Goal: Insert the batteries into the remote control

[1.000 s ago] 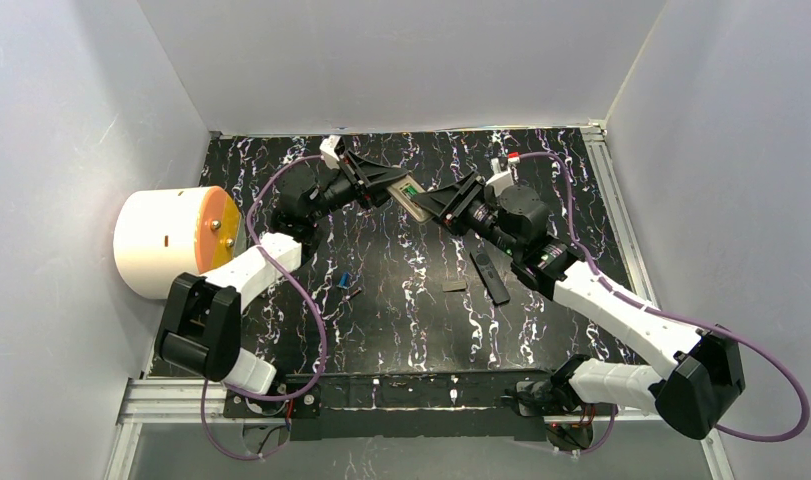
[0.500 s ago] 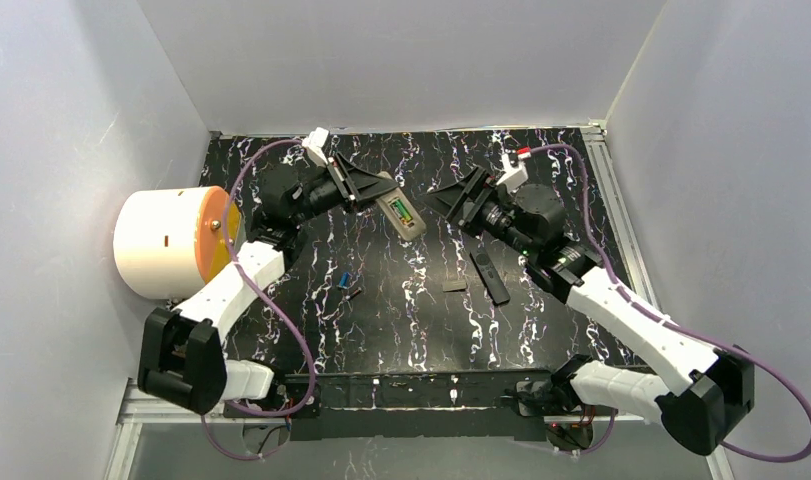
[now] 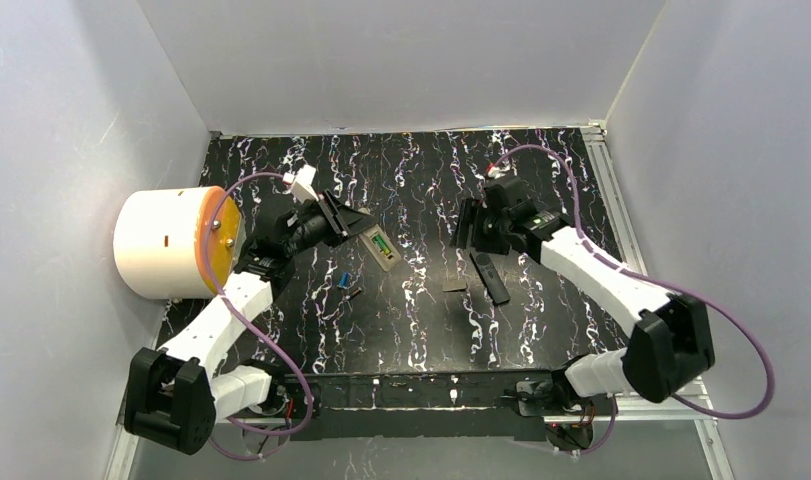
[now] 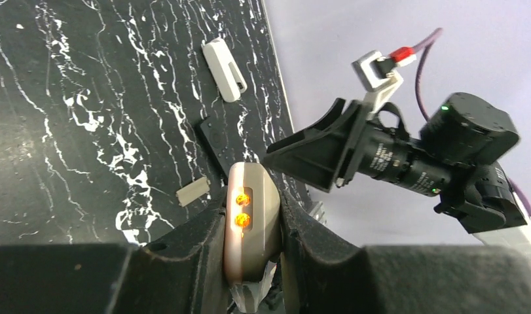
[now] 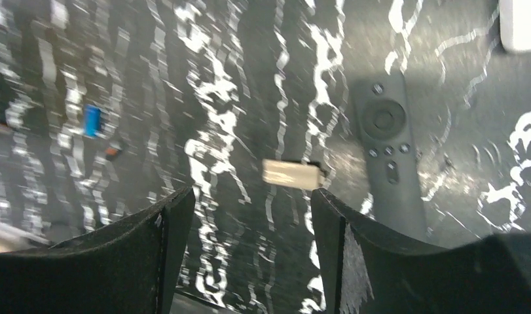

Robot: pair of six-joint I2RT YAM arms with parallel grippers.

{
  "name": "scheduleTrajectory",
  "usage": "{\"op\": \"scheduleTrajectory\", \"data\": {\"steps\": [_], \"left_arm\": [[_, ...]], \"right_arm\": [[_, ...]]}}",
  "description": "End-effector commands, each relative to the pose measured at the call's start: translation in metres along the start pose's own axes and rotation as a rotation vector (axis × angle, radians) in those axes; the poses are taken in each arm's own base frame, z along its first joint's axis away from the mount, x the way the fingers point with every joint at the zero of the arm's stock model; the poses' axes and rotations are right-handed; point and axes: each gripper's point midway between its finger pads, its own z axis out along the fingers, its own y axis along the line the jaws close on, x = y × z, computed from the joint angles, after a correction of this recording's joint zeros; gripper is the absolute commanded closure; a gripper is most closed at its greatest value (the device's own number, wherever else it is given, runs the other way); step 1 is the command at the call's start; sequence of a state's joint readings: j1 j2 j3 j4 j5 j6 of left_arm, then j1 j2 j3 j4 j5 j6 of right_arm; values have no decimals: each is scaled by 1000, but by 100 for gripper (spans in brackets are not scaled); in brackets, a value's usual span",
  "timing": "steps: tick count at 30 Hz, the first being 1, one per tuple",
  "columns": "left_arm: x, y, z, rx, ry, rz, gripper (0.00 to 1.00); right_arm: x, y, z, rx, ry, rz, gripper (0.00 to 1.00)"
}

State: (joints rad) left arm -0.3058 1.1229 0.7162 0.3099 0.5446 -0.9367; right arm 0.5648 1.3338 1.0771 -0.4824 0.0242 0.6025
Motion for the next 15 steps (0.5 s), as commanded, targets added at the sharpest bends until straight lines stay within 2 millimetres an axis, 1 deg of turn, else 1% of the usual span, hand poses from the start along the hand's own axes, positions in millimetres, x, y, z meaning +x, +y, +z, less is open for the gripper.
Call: {"op": "scheduleTrajectory", "data": {"steps": [1,3,5,7,11,14,15], "left_arm": [[-6,-6,-9,26,-65,93,100],[-3,-2,-9,31,-63,95,100],[-1,0,-8,34,-64,91,100],[0,3,-8,32,-66,89,100],[-1,4,-9,29,-82,93,100],[-1,3,-10,33,-83,96,100],[-1,3,-10,34,-82,96,100]], "right_arm": [[23,-26,13,77,77,-104,30],[29,-33,27,102,106,-117,39],[39,-40,42,126,162,-132,53],[42,-45,55,148,184,-148,58],[38,-54,77,196,193,-181,63],[38,-58,89,226,219,-194,70],[38,-59,91,232,224,-193,71]]}}
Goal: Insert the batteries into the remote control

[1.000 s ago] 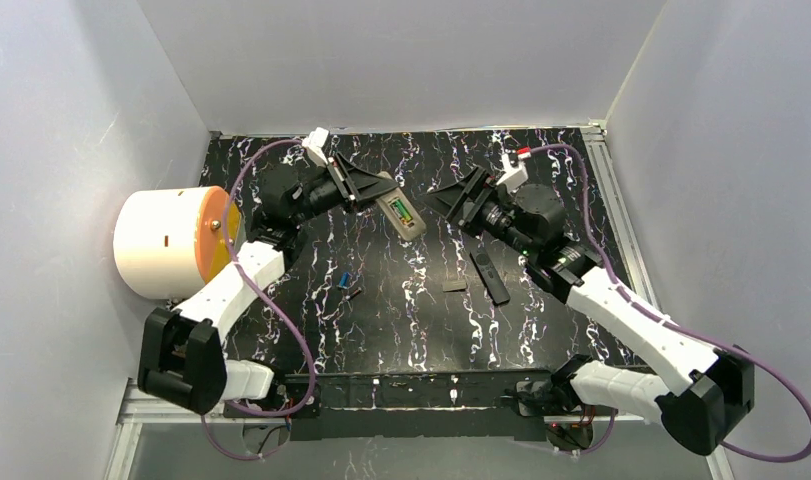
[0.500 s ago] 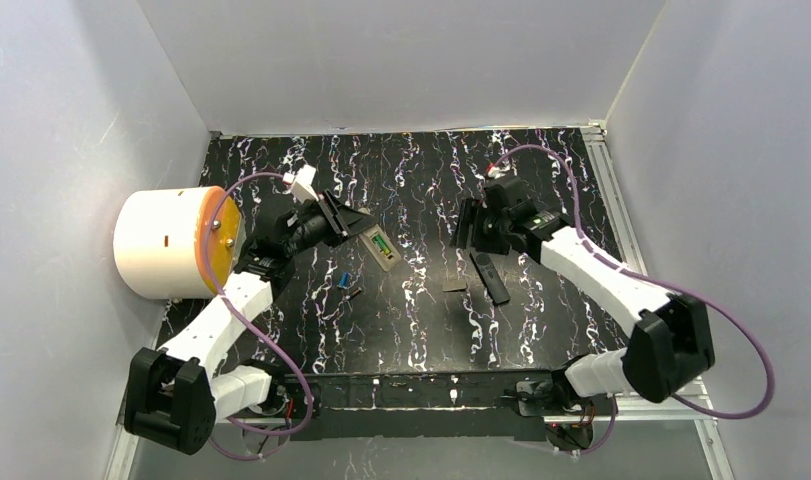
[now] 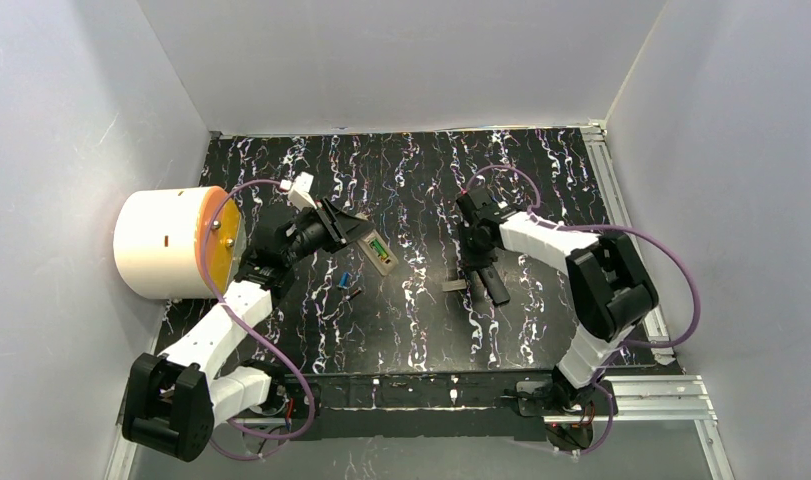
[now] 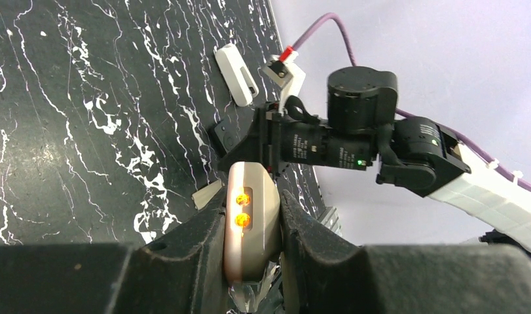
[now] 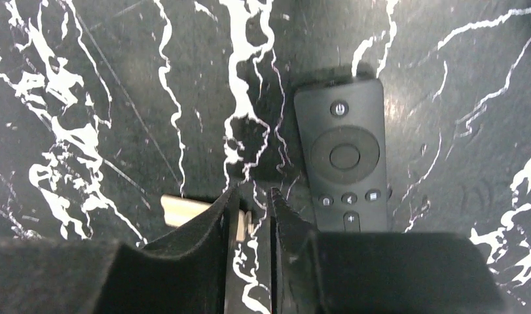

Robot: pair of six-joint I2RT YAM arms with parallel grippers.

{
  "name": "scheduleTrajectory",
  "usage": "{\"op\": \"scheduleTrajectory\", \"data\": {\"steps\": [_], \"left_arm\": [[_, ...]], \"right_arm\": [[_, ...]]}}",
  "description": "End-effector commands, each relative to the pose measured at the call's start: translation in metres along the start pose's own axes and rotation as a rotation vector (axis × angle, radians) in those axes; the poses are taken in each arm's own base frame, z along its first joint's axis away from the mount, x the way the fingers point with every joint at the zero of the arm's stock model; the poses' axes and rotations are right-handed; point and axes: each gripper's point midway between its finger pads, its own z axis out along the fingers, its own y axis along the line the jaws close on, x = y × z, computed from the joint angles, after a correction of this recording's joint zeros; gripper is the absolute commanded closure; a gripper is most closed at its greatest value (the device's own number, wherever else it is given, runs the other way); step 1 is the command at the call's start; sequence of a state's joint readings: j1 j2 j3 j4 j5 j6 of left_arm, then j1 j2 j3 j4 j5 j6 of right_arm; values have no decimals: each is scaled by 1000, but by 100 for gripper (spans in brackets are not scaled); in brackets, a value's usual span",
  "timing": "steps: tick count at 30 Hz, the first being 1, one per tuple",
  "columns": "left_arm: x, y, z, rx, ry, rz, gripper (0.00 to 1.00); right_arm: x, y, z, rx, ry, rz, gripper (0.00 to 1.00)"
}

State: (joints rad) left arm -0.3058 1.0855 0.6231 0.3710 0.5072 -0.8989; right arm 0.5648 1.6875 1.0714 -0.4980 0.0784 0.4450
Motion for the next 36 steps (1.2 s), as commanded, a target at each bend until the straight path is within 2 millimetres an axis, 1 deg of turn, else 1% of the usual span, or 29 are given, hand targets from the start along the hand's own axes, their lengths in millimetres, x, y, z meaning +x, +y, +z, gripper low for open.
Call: {"op": "scheduleTrajectory", "data": {"steps": [1,6,13,24,28,32,35,36], "left_arm": [[-10,-16,-5,53,-49,53,100],[-9,-14,-4,52,-40,46,100],[-6,-18,-3,75,-14,65,100],[-4,-27,-3,114,20,94,100],[-4,-29,-3,121,24,92,100],[-5,-30,-3,123,21,94,100],[-5,-30,-3,123,21,92,100],[-5,-30,-3,122,21,91,100]], "right_arm": [[-32,7,0,10,-71,-33,71],[-25,5,6,19,-34,-34,71],[3,12,7,-49,60,-82,71],[28,13,9,-40,129,-132,70],[34,14,5,-22,152,-131,70],[41,17,-5,-23,165,-140,70],[48,18,-11,-33,174,-153,70],[54,21,-13,-50,190,-160,70]]}}
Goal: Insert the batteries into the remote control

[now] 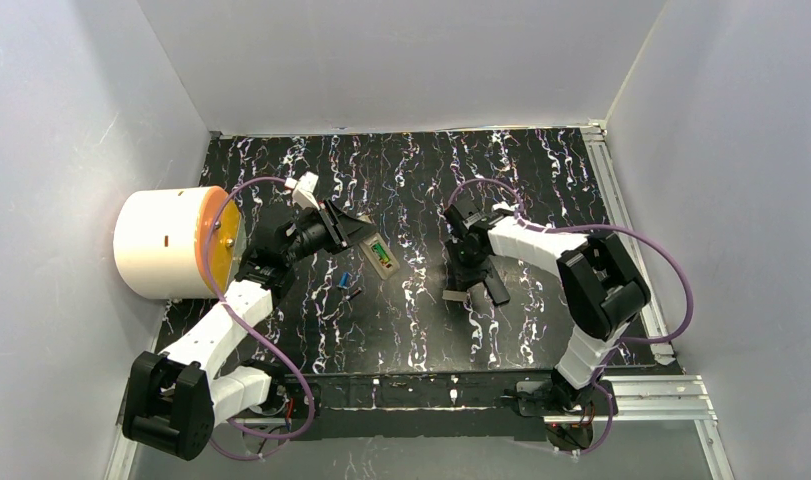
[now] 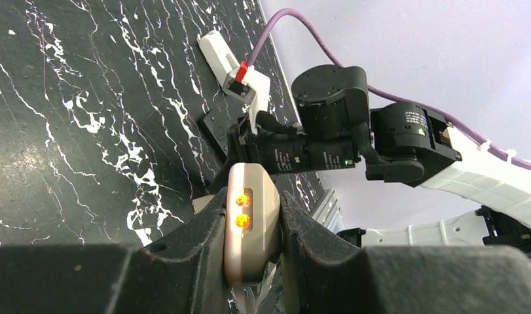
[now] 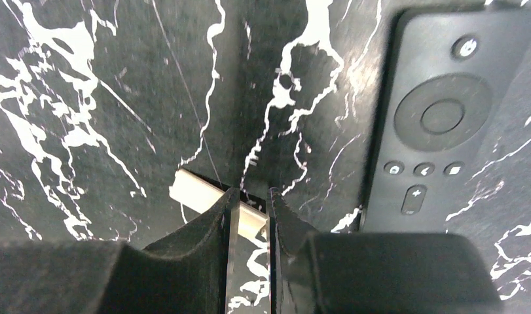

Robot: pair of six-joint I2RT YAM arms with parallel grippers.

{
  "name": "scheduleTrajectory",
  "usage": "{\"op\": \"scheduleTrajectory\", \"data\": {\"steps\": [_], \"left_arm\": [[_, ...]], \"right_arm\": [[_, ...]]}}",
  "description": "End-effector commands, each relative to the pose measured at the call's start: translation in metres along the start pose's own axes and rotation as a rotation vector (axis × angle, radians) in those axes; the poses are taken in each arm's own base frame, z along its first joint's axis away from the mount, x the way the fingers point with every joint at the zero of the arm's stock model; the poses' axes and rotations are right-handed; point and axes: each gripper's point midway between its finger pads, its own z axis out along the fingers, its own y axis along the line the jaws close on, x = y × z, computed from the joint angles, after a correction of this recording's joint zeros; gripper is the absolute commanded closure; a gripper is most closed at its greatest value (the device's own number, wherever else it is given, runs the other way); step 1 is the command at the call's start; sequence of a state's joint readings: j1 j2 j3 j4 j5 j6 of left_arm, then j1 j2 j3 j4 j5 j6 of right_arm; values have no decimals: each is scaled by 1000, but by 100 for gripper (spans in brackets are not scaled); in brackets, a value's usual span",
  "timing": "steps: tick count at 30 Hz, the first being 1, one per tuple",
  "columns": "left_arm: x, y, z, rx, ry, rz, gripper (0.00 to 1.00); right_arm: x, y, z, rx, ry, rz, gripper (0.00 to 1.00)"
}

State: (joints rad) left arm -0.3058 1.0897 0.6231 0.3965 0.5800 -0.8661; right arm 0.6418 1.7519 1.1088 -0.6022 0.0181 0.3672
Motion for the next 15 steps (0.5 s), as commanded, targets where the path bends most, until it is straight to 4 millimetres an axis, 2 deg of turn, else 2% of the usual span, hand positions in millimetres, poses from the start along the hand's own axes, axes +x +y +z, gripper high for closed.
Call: {"op": "scheduleTrajectory", "data": {"steps": [1,4,7,9,12,15], "left_arm": [[-13,-20,-1,59,-23,48,100],[-13,-20,-1,59,-23,47,100],[-12,-20,-1,59,-23,49,100],[-12,-20,-1,58,-24,46,100],[-12,-20,-2,58,-24,43,100],[-13,-20,-3,51,-30,42,100]], "right_arm": [[23,7,-14,-30,49,-15,70],[34,10,-16,-45,71,-13,69],[35,18,-23,-95,59,-1,67],[30,20,-29,-106,28,-1,59],[22,20,-37,-107,-25,-21,41],[26,25,-40,-112,-29,-95,32]]}}
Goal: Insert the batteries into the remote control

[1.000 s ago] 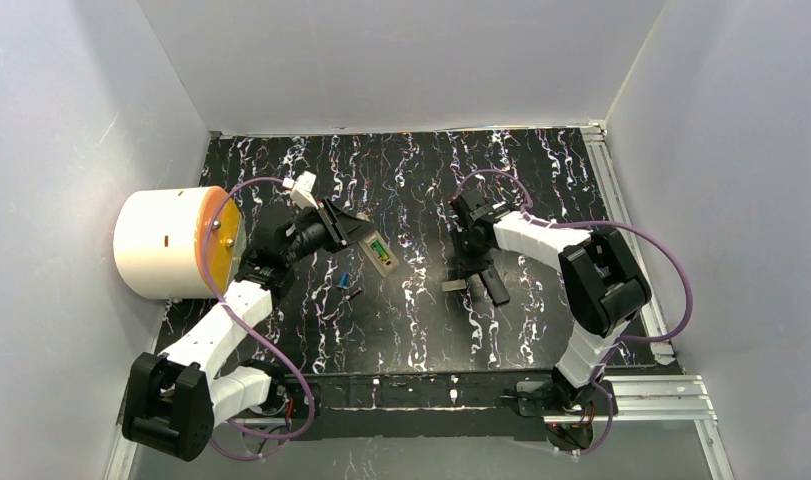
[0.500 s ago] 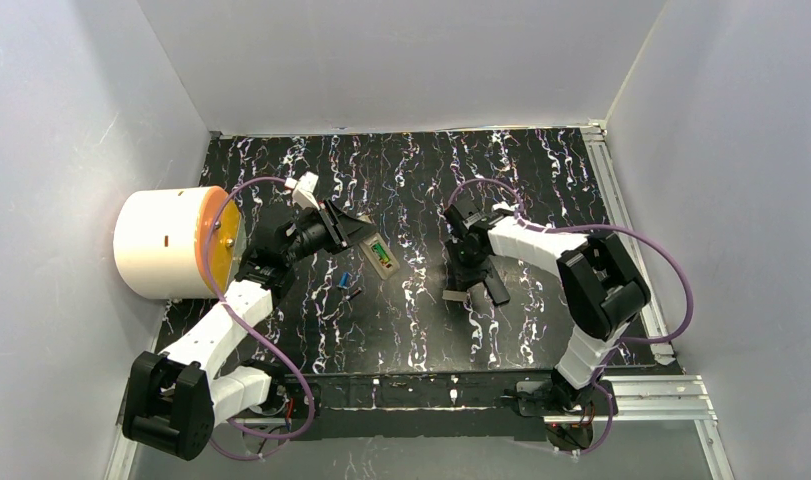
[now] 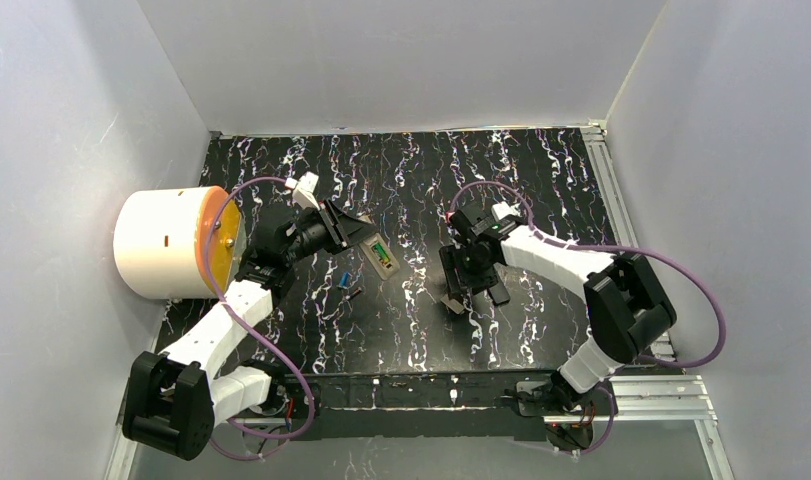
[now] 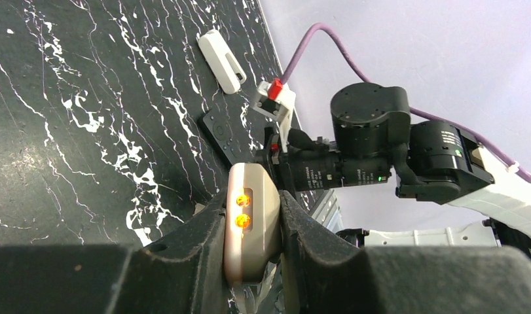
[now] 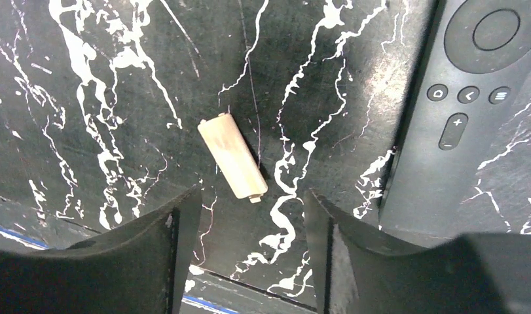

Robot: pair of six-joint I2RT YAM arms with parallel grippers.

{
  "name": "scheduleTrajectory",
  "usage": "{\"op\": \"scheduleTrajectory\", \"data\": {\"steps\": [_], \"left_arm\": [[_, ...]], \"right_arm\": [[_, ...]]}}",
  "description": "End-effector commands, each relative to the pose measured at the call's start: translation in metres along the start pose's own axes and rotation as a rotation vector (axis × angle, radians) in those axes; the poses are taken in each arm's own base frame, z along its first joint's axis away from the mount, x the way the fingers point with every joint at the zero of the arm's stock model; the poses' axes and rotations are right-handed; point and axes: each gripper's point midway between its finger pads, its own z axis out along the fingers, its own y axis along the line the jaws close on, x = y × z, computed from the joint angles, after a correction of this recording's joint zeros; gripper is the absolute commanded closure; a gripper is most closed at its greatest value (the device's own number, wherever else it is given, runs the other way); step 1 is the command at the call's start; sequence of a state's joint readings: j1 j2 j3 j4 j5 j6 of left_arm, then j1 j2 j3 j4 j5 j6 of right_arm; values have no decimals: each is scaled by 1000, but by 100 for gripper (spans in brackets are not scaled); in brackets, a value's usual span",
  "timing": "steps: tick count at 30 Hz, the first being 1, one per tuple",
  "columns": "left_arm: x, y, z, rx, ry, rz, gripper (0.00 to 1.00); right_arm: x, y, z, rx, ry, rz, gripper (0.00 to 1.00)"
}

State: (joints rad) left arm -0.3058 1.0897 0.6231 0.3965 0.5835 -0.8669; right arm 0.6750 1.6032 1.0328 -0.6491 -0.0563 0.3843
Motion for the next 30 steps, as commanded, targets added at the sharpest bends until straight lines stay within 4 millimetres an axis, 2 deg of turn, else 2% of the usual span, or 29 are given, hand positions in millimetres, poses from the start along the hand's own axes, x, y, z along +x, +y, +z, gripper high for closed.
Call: {"op": "scheduleTrajectory", "data": {"steps": [1,6,8,16,21,26,30], "left_arm": [[-14,-20,-3,45,-35,44,100],[-15,-15,-3,16,-41,39,100],[-15,-13,-3,5,-43,35,100],[-14,-8,-3,-18,-38,34,100],[-15,-8,-3,-22,-40,38,100],[-14,-7,-3,-28,-38,38,100],[-14,-6,-2,-30,-35,37,100]], "right_arm": [[0,12,-9,-16,-31,-113,30],[20,14,3,34,36,-219,29],[23,7,9,78,47,-239,29],[23,-1,24,137,69,-277,39],[25,-1,31,140,87,-294,48],[29,-1,35,141,96,-321,53],[31,1,36,160,97,-360,54]]}}
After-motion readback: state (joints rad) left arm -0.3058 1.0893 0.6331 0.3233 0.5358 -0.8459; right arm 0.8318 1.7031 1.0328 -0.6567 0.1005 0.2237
